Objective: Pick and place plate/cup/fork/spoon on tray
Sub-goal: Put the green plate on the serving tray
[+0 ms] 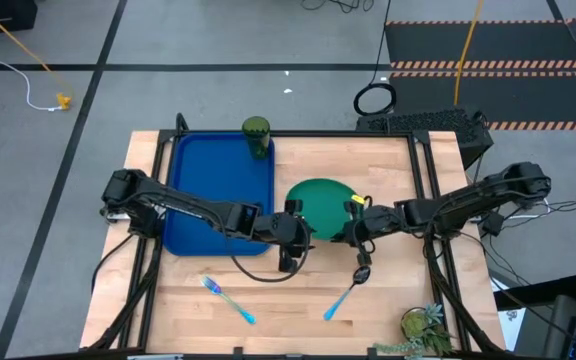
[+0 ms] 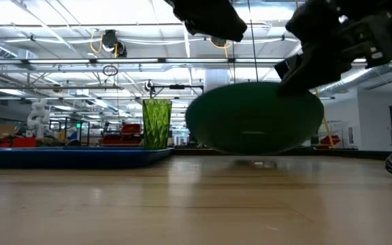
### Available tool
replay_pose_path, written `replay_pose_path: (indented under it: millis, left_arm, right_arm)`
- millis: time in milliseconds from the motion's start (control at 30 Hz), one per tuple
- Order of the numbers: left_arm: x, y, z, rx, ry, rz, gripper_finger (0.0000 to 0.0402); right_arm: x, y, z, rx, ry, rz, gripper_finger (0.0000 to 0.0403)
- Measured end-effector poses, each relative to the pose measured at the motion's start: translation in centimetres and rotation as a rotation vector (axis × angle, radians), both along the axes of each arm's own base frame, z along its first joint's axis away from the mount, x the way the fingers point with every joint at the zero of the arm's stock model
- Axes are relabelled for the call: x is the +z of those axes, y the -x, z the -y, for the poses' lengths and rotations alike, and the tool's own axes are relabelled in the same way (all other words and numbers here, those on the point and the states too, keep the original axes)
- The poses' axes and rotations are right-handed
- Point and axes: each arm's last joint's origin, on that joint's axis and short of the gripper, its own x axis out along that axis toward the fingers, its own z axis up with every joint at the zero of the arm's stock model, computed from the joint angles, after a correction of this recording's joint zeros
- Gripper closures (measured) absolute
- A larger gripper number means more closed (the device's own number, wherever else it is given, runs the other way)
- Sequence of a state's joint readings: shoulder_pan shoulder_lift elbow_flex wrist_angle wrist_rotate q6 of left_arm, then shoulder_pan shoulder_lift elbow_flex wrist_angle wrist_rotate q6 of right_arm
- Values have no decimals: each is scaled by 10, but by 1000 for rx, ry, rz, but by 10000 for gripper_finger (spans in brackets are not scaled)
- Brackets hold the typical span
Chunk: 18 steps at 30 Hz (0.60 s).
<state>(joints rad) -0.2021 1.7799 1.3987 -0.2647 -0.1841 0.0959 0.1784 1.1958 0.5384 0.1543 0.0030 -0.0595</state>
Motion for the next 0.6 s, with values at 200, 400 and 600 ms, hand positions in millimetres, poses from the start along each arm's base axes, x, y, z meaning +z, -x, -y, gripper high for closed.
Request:
replay_pose_path:
  millis: [200,400,600]
  left_arm:
    - [-11,-4,2,-16,-6,-33,162]
    - [-20,-8,5,-73,7,-50,141]
    - [-22,-9,4,-75,-8,-56,171]
  right_arm:
    - [15,-7,-12,-4,47,-8,402]
    - [27,-9,-22,25,47,10,402]
    - [33,-11,-27,41,38,22,403]
